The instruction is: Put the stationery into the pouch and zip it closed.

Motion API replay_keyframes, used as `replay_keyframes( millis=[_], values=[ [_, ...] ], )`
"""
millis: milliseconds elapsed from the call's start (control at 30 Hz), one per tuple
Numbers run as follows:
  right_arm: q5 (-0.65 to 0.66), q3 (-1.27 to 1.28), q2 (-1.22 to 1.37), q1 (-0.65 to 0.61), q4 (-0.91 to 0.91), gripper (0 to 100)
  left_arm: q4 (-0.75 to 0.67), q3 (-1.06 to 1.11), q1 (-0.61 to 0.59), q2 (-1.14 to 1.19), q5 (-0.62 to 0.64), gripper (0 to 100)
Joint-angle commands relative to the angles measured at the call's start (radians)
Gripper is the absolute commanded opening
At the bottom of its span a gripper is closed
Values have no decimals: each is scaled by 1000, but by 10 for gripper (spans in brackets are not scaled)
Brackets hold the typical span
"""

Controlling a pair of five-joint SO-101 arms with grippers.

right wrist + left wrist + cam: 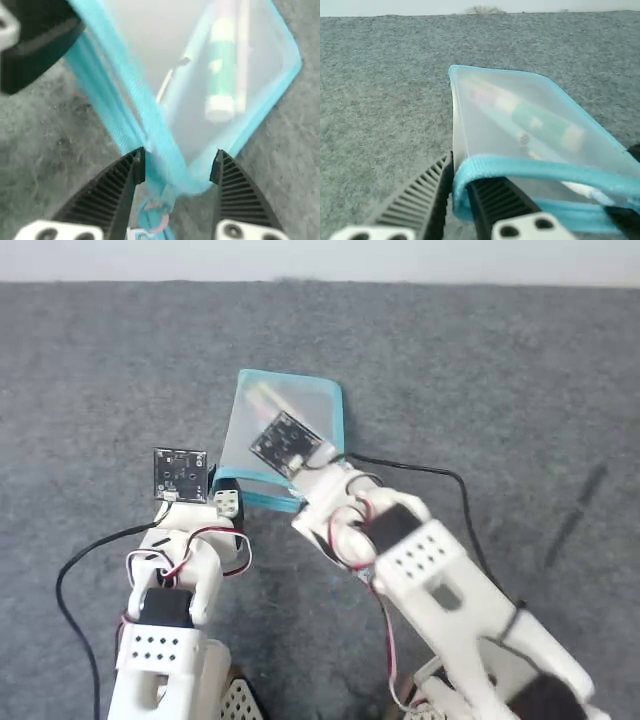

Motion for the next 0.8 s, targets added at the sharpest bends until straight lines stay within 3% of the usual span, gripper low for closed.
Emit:
replay_keyframes(
  millis=[0,200,467,600,767],
  values=[
    [-12,-124,67,-4,-35,212,-32,-51,9,11,15,12],
    [-14,-196,58,15,31,213,-31,-48,9,11,15,12],
    [-14,26,-331,30,213,213,-35,-41,8,9,14,12],
    [-6,196,-444,30,206,213,-35,-41,8,9,14,12],
    [-12,258,-409,30,113,213,-32,-42,8,9,14,12]
  ],
)
